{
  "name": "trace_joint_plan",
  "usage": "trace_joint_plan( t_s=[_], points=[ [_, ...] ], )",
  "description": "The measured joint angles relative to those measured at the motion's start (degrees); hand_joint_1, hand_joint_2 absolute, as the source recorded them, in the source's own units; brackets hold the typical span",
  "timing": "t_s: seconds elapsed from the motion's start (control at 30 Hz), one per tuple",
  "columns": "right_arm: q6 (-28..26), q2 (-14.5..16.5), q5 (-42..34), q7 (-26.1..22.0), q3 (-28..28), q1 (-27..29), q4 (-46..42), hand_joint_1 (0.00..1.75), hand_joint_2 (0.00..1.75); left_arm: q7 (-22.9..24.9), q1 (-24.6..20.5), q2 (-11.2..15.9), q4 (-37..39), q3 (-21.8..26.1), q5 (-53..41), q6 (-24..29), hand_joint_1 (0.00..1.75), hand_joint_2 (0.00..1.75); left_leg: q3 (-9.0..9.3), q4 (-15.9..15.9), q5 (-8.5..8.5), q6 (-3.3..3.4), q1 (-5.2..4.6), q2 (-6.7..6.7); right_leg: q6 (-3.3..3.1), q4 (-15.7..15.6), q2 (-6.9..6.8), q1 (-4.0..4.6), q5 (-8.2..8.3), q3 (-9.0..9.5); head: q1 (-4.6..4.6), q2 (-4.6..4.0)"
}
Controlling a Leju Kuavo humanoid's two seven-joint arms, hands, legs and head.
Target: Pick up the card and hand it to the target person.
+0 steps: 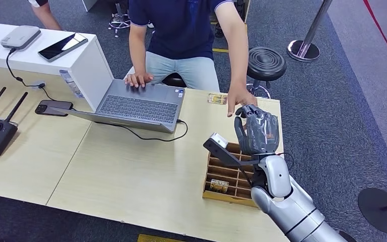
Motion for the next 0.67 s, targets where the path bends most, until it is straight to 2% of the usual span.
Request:
trace_joint_plan(
  t_s=[0.1,0.23,0.47,0.67],
  points=[
    [0.20,0.01,0.03,0.28,0.00,0.01,0.45,0.00,1.75,-0.91,-0.01,0.00,0.00,-0.49,-0.68,-0.42,0.00,1.75,0.00,0.00,0.00,0.00,0.00,0.00,0.00,0.00,0.01,0.00,0.00,-0.01,0.00,0.00],
    [0.47,-0.02,-0.02,0.72,-0.02,0.12,0.91,0.00,1.75,-1.45,-0.01,0.00,0.00,-0.91,-0.88,-0.30,0.00,0.00,0.01,0.00,0.00,0.00,0.00,0.01,0.00,0.00,0.01,0.00,0.00,-0.01,-0.01,0.00],
    [0.17,-0.21,-1.13,1.46,-0.45,1.50,0.70,0.00,1.75,-1.24,0.00,0.00,0.00,-1.24,-0.87,0.09,0.00,0.00,0.04,0.01,0.00,0.00,0.00,0.01,0.00,0.00,0.02,0.00,0.00,-0.01,0.00,0.00],
    [-1.80,-0.92,-9.32,0.67,-2.56,4.93,-2.69,0.00,1.75,-1.05,0.02,0.00,0.00,-1.25,-0.71,0.35,0.00,0.00,0.03,0.01,0.00,0.00,0.00,0.01,0.00,-0.01,0.03,0.00,0.00,-0.01,0.00,0.00]
  ],
)
